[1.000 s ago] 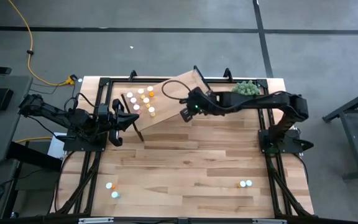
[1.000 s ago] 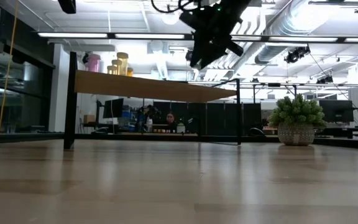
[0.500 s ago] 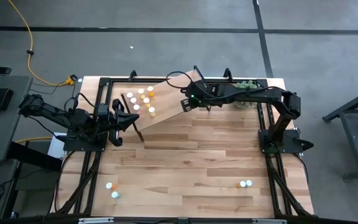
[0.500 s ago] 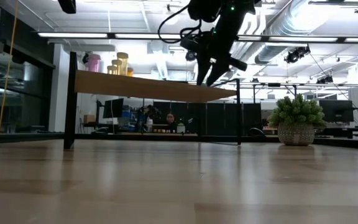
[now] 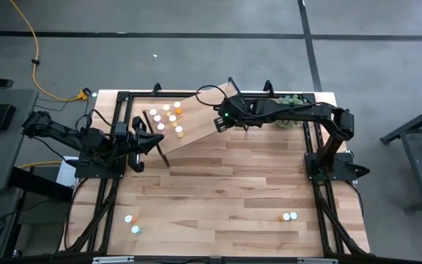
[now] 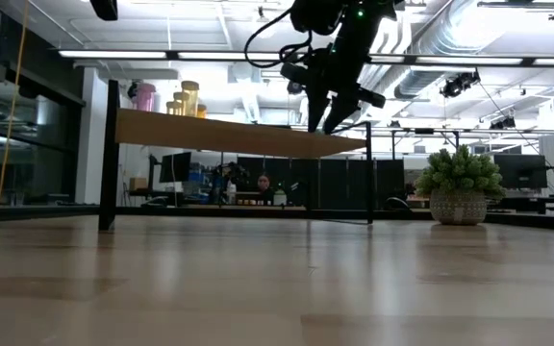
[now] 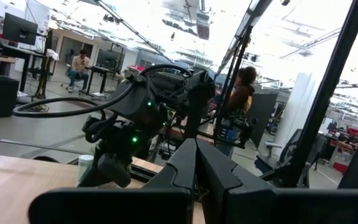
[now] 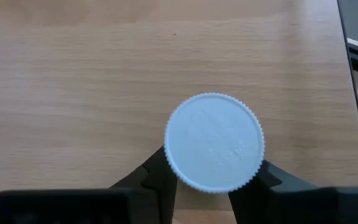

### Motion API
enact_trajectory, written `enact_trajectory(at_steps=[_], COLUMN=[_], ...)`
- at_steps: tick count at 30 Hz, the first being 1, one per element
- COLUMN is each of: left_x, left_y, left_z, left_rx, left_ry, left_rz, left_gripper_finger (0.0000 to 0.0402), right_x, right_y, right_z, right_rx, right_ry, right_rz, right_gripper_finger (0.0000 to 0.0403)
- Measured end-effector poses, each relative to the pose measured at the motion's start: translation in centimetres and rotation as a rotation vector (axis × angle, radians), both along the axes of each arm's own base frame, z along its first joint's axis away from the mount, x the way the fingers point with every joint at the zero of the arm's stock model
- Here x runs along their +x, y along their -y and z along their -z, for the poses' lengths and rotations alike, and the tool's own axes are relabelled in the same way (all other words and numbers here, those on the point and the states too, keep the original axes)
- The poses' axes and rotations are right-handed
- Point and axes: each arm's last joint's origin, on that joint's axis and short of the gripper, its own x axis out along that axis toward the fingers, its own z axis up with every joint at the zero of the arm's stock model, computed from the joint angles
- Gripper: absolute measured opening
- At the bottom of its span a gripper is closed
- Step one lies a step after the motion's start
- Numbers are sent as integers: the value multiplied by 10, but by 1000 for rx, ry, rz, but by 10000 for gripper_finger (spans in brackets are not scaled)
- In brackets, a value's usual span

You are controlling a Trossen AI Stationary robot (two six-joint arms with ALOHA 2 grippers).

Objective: Pick and place medicine bottles onto shelf by color
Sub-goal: Put the top right blue pill bottle on the shelf

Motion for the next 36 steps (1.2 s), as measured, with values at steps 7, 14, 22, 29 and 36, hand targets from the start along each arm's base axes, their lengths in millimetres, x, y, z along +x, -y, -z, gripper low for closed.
enact_trajectory(at_steps=[7, 14, 22, 29, 36], left_x=[0, 0, 0, 0, 0], left_y=[0, 0, 0, 0, 0], left_z=[0, 0, 0, 0, 0], left_rx=[0, 0, 0, 0, 8], left_ry=[0, 0, 0, 0, -3], left_rz=[0, 0, 0, 0, -2], left_gripper_finger=[0, 0, 0, 0, 0], right_x=[0, 0, -1, -10, -23], right_y=[1, 1, 0, -9, -52], right_z=[0, 0, -1, -5, -18], right_rx=[-33, -38, -34, 12, -23], right_ry=[-24, -26, -37, -93, -192], right_rz=[-26, -24, -48, -110, -301], right_gripper_finger=[131, 167, 218, 225, 225])
